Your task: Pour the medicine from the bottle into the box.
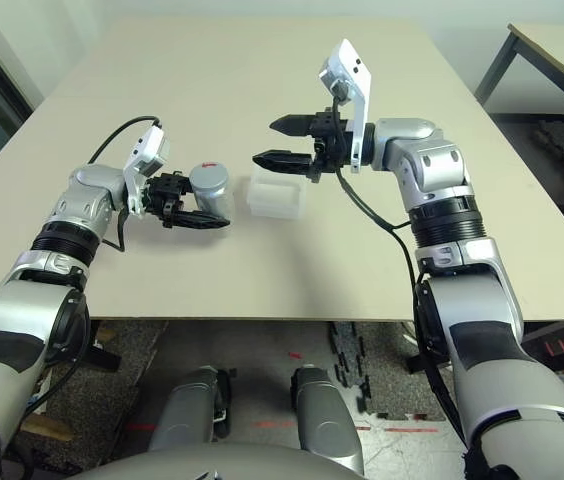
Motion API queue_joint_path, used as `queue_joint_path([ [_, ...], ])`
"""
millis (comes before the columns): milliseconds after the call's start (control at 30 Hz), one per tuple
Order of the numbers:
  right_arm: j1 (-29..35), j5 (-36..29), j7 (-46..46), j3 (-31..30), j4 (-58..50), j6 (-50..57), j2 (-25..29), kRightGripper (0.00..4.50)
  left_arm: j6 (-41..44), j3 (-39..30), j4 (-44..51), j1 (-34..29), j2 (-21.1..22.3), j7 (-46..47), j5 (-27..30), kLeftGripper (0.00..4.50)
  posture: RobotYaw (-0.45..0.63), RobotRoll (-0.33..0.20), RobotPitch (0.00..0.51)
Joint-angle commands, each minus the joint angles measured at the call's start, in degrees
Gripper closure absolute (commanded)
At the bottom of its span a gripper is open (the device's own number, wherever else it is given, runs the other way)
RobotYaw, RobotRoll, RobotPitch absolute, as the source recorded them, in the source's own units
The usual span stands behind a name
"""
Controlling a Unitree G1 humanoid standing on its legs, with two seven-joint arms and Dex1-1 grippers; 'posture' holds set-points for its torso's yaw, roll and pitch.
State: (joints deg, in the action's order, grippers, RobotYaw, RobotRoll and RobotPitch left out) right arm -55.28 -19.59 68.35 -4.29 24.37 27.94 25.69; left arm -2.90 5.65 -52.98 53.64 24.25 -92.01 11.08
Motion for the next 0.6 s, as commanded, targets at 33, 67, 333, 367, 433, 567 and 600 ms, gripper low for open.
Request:
queue_joint_path([
  [33, 0.6, -1.3, 0.1, -0.3, -3.3, 1.6, -1.1, 0.00, -0.6, 0.1, -1.2, 0.6, 0.1, -0.5, -0.8, 1.70, -0.06, 0.000, 0.065],
  [67, 0.7, -1.5, -0.1, -0.5, -4.1, 2.0, -1.6, 0.00, -0.6, 0.1, -1.3, 0.7, 0.0, -0.5, -0.8, 1.70, -0.06, 0.000, 0.065],
  [333, 1.3, -2.2, -0.9, -3.4, -9.3, 3.9, -6.6, 0.00, -1.1, -0.2, -2.0, 1.0, -0.1, -0.1, -0.8, 1.70, -0.06, 0.000, 0.062],
  [367, 1.2, -1.9, -1.2, -3.8, -9.3, 3.7, -7.3, 0.00, -1.2, -0.2, -2.1, 1.0, -0.1, -0.1, -0.8, 1.70, -0.06, 0.000, 0.062],
  [433, 1.1, -1.4, -1.6, -4.5, -9.1, 3.1, -8.3, 0.00, -1.2, -0.2, -2.1, 1.0, -0.1, -0.1, -0.7, 1.70, -0.06, 0.000, 0.062],
  [567, 0.6, 1.0, -3.3, -6.1, -6.7, -0.7, -10.7, 0.00, -1.2, -0.3, -2.0, 1.0, -0.2, -0.1, -0.6, 1.70, -0.05, 0.000, 0.061],
  [600, 0.4, 1.4, -3.7, -6.4, -6.0, -1.5, -11.2, 0.00, -1.1, -0.3, -1.8, 0.9, -0.3, -0.1, -0.6, 1.70, -0.05, 0.000, 0.061],
])
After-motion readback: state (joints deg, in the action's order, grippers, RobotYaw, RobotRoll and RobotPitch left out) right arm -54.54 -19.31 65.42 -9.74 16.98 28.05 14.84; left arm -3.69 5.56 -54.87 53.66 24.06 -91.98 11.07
